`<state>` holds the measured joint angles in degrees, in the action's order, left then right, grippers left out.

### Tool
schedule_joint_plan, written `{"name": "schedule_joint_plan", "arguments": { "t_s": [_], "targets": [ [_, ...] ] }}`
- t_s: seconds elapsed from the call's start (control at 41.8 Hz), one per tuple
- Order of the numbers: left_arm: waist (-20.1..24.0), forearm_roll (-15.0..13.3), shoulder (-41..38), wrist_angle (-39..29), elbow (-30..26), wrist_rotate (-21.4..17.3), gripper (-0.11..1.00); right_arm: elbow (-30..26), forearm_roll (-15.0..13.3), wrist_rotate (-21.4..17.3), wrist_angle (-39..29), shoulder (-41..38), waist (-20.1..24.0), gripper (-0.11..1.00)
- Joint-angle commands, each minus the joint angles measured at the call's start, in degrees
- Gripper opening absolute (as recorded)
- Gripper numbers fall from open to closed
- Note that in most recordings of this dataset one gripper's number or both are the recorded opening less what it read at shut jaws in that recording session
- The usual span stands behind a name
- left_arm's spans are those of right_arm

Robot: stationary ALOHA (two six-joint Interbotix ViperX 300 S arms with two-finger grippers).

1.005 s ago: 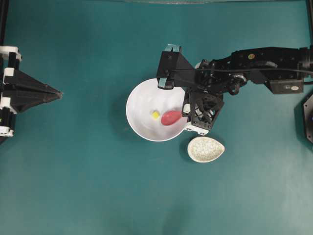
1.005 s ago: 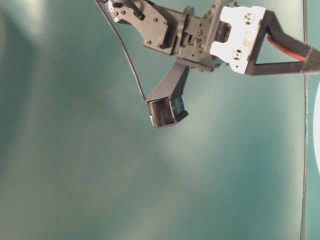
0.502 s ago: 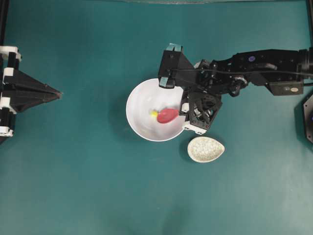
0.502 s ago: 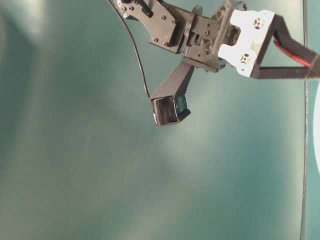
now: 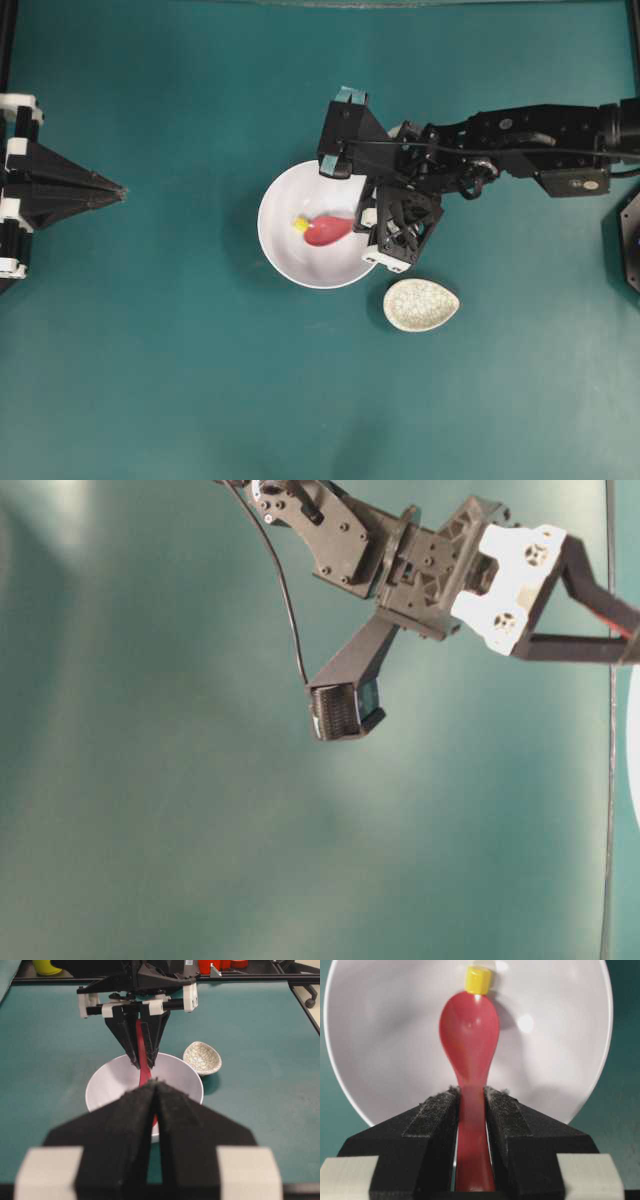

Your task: Scoop the yellow hexagonal prism block from the bowl with a spoon using the right arm.

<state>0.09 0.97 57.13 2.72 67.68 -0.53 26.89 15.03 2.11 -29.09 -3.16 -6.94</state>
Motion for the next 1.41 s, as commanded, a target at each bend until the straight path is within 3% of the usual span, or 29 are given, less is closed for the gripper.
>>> {"name": "schedule_joint_plan", "arguments": {
  "t_s": [0.0, 0.287, 1.388],
  "targets": [
    [0.00, 0.09, -0.26, 0.53, -1.49, 0.09, 0.01, -0.79, -0.09, 0.09, 1.76, 0.79, 0.09, 0.22],
    [0.00, 0.09, -0.26, 0.53, -1.49, 0.09, 0.01, -0.79, -0.18, 0.18, 5.80, 0.79, 0.09, 0.22],
    [0.00, 0.09, -0.26, 0.53, -1.58, 0.09, 0.01, 0.44, -0.09, 0.35, 10.72, 4.04, 0.09, 0.22]
  ]
}}
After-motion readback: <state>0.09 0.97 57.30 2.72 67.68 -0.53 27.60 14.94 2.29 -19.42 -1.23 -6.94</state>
